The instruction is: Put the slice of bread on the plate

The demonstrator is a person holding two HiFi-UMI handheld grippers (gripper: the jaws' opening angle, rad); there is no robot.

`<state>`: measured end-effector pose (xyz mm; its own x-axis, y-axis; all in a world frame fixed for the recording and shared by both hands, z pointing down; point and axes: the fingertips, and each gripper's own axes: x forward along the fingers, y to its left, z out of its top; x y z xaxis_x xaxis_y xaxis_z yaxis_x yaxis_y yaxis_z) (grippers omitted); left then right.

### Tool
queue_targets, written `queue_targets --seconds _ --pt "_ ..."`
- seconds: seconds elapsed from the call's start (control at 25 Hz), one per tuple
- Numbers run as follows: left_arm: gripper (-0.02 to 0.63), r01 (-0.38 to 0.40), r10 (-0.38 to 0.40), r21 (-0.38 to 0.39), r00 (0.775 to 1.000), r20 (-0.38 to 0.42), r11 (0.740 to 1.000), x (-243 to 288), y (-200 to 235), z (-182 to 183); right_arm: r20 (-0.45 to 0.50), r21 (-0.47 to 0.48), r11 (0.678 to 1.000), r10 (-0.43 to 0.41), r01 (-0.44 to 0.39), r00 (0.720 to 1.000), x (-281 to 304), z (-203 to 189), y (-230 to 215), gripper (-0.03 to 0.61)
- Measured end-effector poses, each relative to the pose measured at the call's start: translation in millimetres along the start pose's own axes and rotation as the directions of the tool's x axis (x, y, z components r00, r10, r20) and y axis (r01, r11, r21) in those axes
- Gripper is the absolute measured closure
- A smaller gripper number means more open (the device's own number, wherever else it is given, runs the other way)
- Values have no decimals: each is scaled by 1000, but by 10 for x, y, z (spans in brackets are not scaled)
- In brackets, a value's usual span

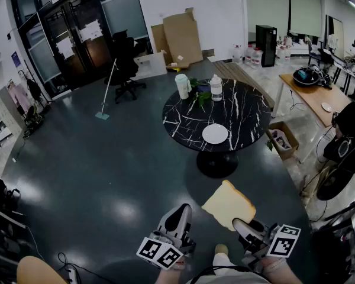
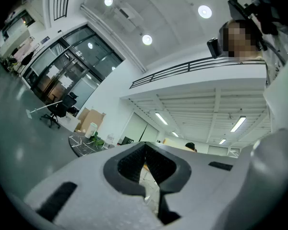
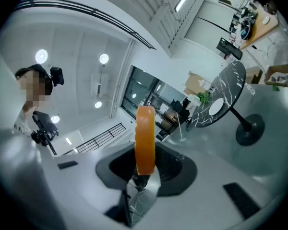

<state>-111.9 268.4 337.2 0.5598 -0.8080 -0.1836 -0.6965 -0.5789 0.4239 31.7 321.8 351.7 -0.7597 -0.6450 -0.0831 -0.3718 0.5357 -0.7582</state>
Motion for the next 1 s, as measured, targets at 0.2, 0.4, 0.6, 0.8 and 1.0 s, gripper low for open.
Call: queue_targets --seconds 0.2,0.4,0.6,0.8,1.0 --pt "606 33 -33 38 999 -16 999 403 43 14 -37 14 1000 -5 6 999 136 138 -274 486" --pt "606 -20 21 38 1000 -24 999 551 244 -8 -42 31 999 6 -4 999 247 361 -519 486" --pt "606 -63 64 52 998 -7 997 695 368 39 -65 33 998 52 -50 996 414 534 -621 486" --pt "606 -64 65 57 998 -9 996 869 335 4 -81 33 996 83 -81 993 513 626 -670 486" --pt "606 -62 64 67 997 -32 996 984 358 -37 -83 64 996 74 -69 994 497 611 -806 486"
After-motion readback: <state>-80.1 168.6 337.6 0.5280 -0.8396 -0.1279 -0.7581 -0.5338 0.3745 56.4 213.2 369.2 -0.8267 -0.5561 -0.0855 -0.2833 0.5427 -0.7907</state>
